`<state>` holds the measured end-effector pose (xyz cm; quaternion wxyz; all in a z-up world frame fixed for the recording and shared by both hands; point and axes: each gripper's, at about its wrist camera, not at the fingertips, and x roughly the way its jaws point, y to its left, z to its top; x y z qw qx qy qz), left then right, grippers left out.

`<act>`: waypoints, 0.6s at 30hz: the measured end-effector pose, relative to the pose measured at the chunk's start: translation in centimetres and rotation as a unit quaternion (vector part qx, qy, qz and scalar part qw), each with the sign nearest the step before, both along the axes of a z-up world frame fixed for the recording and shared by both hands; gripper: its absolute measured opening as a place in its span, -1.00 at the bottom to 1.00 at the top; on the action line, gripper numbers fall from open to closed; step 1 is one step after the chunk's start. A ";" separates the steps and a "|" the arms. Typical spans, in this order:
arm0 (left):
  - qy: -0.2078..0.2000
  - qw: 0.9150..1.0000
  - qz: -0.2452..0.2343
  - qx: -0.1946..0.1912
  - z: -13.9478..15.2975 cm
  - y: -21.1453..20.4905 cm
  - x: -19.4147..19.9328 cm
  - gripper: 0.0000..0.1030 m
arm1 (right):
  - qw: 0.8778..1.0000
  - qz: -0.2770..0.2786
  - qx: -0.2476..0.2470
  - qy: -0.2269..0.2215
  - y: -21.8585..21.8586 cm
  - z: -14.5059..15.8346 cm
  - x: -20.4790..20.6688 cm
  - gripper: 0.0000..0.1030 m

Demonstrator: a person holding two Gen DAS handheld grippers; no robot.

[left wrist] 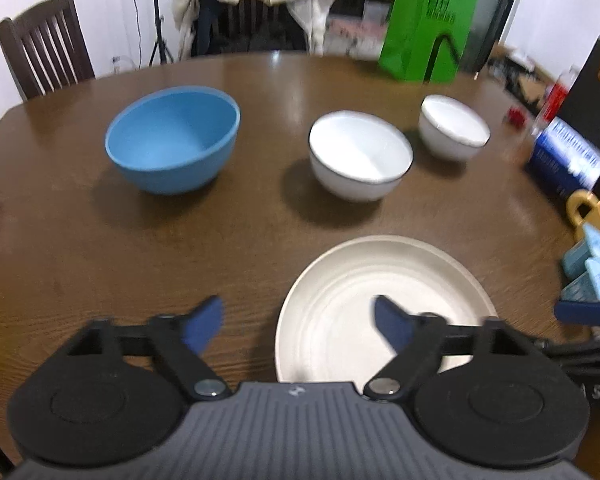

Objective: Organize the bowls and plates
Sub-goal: 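Open both grippers to release the white plate rim, then pull both grippers back away from the plate stack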

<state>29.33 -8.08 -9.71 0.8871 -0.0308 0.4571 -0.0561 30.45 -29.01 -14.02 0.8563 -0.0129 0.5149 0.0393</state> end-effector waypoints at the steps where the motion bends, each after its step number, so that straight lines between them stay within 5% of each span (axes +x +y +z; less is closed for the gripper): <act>1: -0.012 1.000 0.002 -0.005 0.6 0.1 -0.5 0.94 | 1.000 0.000 0.001 -0.010 -0.1 0.4 -0.7 0.70; 9: -0.094 0.995 -0.013 -0.032 3.7 -0.2 -5.9 1.00 | 0.997 0.006 0.029 -0.075 -1.7 3.5 -5.5 0.83; 18: -0.117 0.992 0.005 -0.048 4.9 0.4 -10.0 1.00 | 0.987 -0.029 0.044 -0.153 -3.8 6.4 -10.1 1.00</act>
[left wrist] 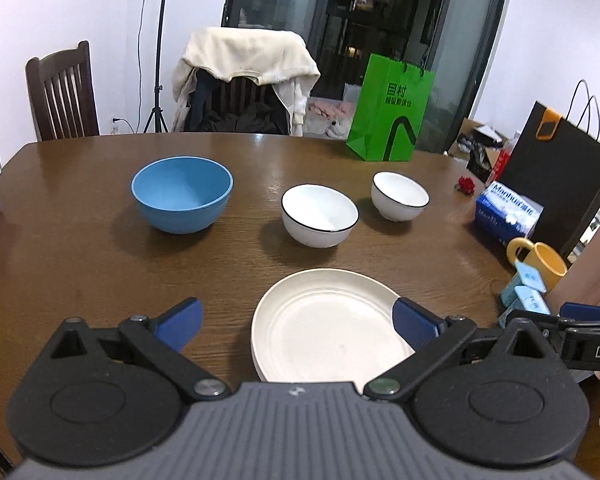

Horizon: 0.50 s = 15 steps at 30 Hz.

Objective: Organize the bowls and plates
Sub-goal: 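Pull both grippers back away from the plate stack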

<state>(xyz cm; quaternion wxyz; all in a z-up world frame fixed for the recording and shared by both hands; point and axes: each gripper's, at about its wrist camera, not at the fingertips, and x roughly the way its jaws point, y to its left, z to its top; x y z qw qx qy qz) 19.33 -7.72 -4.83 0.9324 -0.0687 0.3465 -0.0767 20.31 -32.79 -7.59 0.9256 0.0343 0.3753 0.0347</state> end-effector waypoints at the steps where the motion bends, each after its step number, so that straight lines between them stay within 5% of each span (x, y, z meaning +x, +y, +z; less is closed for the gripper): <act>1: -0.002 1.000 0.001 -0.001 0.1 0.0 -0.4 1.00 | 1.000 -0.002 0.002 -0.004 -0.1 0.2 -0.4 1.00; 15: -0.022 0.999 0.027 -0.004 1.6 0.7 -4.9 1.00 | 0.999 0.012 0.025 -0.039 0.1 1.4 -4.4 1.00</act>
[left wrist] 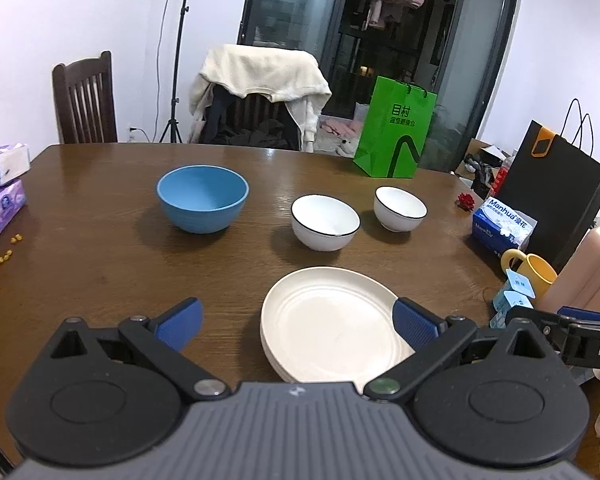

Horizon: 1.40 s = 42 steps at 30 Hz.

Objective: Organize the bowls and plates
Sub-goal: 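Pull both grippers back away from the plate stack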

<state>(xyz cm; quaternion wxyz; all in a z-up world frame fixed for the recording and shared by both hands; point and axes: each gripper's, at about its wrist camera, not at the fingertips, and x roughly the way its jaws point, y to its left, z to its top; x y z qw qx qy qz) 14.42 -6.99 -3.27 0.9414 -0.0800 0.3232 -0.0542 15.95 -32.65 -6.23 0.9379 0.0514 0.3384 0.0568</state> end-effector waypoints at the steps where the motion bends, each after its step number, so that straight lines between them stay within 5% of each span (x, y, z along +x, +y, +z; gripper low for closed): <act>1: 0.002 1.000 0.002 0.001 0.0 0.0 -0.3 1.00 | 1.000 0.003 0.001 -0.002 0.1 0.0 -0.3 1.00; 42: -0.011 1.000 -0.014 -0.005 1.1 -0.4 -4.0 1.00 | 1.000 0.016 -0.009 -0.017 0.4 2.1 -4.0 1.00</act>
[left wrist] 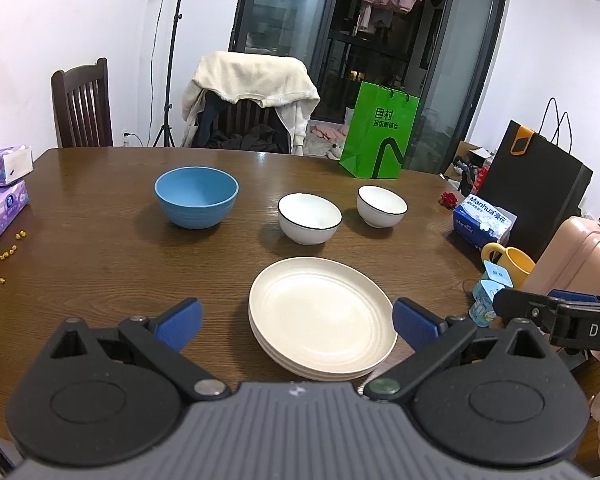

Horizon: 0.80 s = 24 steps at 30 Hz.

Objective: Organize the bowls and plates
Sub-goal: 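Pull both grippers back away from the plate stack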

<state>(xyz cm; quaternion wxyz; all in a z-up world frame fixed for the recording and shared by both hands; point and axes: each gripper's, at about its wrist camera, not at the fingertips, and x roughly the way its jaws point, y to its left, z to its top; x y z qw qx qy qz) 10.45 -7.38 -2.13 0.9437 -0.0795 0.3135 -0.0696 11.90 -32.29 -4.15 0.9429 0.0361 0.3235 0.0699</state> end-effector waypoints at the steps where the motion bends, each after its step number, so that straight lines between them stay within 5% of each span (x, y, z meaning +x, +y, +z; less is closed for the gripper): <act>1: 0.000 1.000 0.000 0.000 0.0 0.0 0.0 1.00 | 1.000 0.001 0.000 0.001 0.0 0.0 0.0 1.00; 24: -0.002 1.000 0.019 -0.013 0.1 0.1 -1.3 1.00 | 0.998 0.055 -0.019 0.033 0.9 0.0 0.4 1.00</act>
